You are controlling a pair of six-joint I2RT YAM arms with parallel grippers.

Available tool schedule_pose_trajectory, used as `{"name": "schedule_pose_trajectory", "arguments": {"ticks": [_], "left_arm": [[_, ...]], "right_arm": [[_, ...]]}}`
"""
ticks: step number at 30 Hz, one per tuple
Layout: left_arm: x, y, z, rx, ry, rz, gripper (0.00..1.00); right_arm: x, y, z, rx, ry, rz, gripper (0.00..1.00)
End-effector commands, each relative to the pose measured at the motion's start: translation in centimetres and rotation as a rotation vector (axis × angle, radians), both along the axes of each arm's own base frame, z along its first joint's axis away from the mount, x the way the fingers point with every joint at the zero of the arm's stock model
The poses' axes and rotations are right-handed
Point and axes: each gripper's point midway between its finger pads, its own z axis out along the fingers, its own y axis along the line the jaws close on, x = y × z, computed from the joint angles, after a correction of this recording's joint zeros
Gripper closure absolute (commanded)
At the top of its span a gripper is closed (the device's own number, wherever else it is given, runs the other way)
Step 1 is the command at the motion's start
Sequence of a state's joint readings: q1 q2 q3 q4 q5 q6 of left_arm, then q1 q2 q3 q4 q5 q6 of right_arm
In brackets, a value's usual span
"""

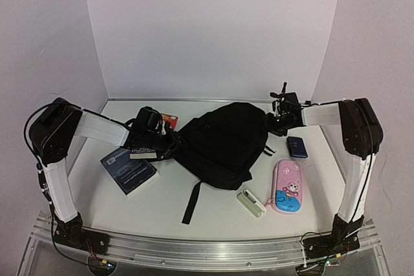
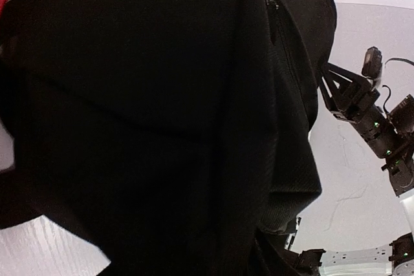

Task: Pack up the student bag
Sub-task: Adjust the student bag at the center of the board.

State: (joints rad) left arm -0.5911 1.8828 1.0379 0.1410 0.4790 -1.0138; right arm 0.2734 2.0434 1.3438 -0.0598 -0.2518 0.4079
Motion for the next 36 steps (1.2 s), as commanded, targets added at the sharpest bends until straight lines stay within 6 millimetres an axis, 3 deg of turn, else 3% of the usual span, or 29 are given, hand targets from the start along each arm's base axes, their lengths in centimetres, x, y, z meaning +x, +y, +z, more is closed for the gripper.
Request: {"name": "schedule_pose_trajectory", "arguments": {"ticks": [1,3,5,13,15,18,23,25,28,33,36], "left_arm": [[2.5,-1.6,2.9,-0.002,-0.135,-0.040,0.86],[3.3,-1.6,3.5,0.038,-0.180,-0.050,0.97],[3.9,-1.6,4.1,0.071,-0.222,-0.065,1.00],[7.7,-1.1,9.3,0.188,-0.440,-0.107,1.00],[10.0,0.3,10.2,0.202,-0.470,-0.079,1.00],[13.0,2.9,10.0,0.184,-0.425,-0.021,1.00],[18.2,4.4,11.1,0.133,-0.498,-0.008,1.00],[19.7,4.1,10.1,0.138,-0.496,-0.040,0.94],[21.2,4.6,9.3,0.204,-0.503,-0.059,0.69],[19.6,7.4,9.8,0.345,-0.528,-0.018,0.29],[17.1,9.2,11.2,0.393,-0.527,0.013,0.19]], "right_arm": [[-0.8,0.6,0.5,0.024,-0.012,0.039,0.80],[-1.3,0.4,1.3,0.020,-0.025,0.040,0.90],[-1.9,0.0,2.5,0.015,-0.046,0.036,0.99],[-6.1,0.4,8.0,0.046,-0.107,0.063,1.00],[-7.5,1.3,9.2,0.057,-0.119,0.083,1.00],[-9.5,3.7,10.4,0.089,-0.122,0.118,1.00],[-12.9,9.4,10.2,0.128,-0.091,0.171,1.00],[-13.5,10.7,9.7,0.119,-0.088,0.162,1.00],[-14.0,11.4,9.2,0.100,-0.088,0.141,0.99],[-14.8,11.2,9.3,0.061,-0.112,0.163,0.39],[-16.0,11.1,9.3,0.049,-0.116,0.200,0.21]]}}
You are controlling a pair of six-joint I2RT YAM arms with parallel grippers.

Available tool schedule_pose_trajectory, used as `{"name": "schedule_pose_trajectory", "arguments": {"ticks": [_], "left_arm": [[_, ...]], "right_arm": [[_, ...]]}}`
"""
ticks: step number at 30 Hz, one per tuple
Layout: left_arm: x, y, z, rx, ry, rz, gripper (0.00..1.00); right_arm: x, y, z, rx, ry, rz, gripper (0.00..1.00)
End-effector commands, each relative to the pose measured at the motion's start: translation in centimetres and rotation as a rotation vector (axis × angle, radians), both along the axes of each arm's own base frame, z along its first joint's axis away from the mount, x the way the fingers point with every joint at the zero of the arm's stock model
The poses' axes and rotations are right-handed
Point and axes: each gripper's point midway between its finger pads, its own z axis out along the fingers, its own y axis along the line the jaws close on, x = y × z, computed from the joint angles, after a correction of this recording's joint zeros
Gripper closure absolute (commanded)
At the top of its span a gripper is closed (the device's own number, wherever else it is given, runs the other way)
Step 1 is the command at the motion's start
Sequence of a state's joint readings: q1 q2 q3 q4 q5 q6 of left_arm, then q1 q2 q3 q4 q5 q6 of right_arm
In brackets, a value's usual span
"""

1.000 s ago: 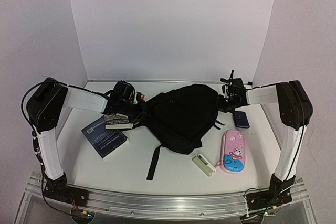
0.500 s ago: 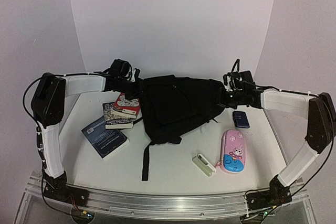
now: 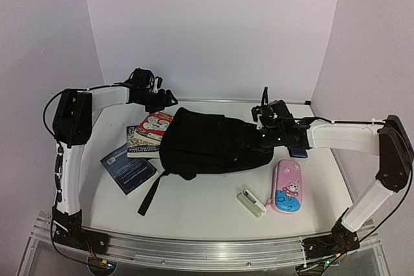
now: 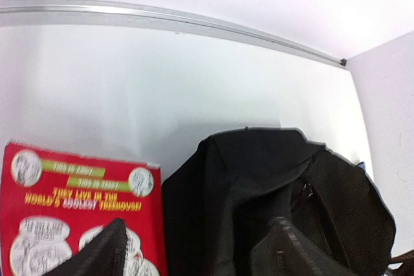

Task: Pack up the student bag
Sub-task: Adjust the student bag at the center of the board.

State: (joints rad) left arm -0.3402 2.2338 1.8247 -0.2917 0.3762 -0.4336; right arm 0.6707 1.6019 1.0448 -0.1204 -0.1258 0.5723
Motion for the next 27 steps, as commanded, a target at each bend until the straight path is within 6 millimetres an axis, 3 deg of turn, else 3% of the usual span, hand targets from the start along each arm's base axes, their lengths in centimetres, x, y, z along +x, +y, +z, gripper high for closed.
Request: {"name": "schedule_pose_trajectory", "arguments": {"ticks": [1,5,7,10,13,18,23,27], "left_arm": [[-3.9,2.7,5.5,0.085,-0.084,0.046,0.18],[-9.0,4.1,4.1,0.047,0.024,0.091,0.15],[-11.9,4.6,2.0,0.025,0.108,0.121,0.15],[-15.0,3.9,1.2,-0.040,0.170,0.128,0.14],[-17.9,2.7,0.2,-0.066,0.224,0.110,0.14],[-20.4,1.9,-0.5,-0.093,0.276,0.111,0.13],[-21.7,-0.9,-0.4,-0.196,0.301,0.048,0.13],[-22.1,-2.3,-2.1,-0.224,0.362,0.025,0.13]], "right_arm": [[-0.8,-0.3,1.7,-0.006,-0.064,0.014,0.18],[-2.7,-0.7,-0.4,-0.061,0.002,0.044,0.18],[-3.6,-0.7,-1.6,-0.081,0.034,0.051,0.23],[-4.7,-0.7,-3.1,-0.099,0.072,0.051,0.31],[-5.3,-0.9,-3.4,-0.102,0.078,0.031,0.32],[-6.0,-1.5,-3.3,-0.082,0.095,-0.007,0.25],[-7.6,-0.9,-4.7,-0.045,0.156,-0.024,0.30],[-8.4,0.2,-5.0,0.000,0.174,-0.042,0.31]]}}
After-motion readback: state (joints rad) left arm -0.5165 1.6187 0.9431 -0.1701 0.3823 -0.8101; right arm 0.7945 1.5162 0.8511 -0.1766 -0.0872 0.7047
